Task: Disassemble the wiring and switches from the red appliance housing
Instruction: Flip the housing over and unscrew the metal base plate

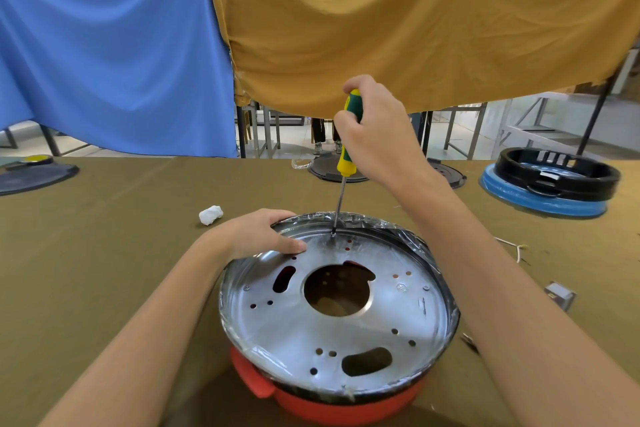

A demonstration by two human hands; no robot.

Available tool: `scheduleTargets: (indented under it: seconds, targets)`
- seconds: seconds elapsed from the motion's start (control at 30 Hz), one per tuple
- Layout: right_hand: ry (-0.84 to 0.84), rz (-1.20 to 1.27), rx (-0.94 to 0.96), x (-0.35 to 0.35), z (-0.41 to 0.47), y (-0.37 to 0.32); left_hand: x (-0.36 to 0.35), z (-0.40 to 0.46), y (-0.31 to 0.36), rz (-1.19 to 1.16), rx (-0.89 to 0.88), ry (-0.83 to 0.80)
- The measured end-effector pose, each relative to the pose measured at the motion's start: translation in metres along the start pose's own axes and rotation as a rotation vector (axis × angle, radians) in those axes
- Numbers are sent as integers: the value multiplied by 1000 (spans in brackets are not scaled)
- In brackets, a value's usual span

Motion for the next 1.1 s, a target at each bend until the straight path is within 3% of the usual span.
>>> scheduleTargets:
  seconds: [0.23,0.67,0.97,1.1]
  targets:
    - [59,-46,24,7,0,-1,-1,0,0,-12,9,-5]
    - [18,-42,34,4,-1,-6,-1,-3,4,-12,4,-1]
    - [-96,1,45,-9,-1,-9,-2,-3,4,-50,10,-19]
    - [-14,-45,64,-4,-2,-8,-1,-3,3,-33,15,-16]
Point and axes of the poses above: each hand's wrist, its own z-axis towards the middle knuckle, its own x-axis out of the back of the hand, y = z × x, the point moved 10 cm from there along z, towards the middle knuckle, and after that the axes turned 1 degree about y, right-handed, at the moved point
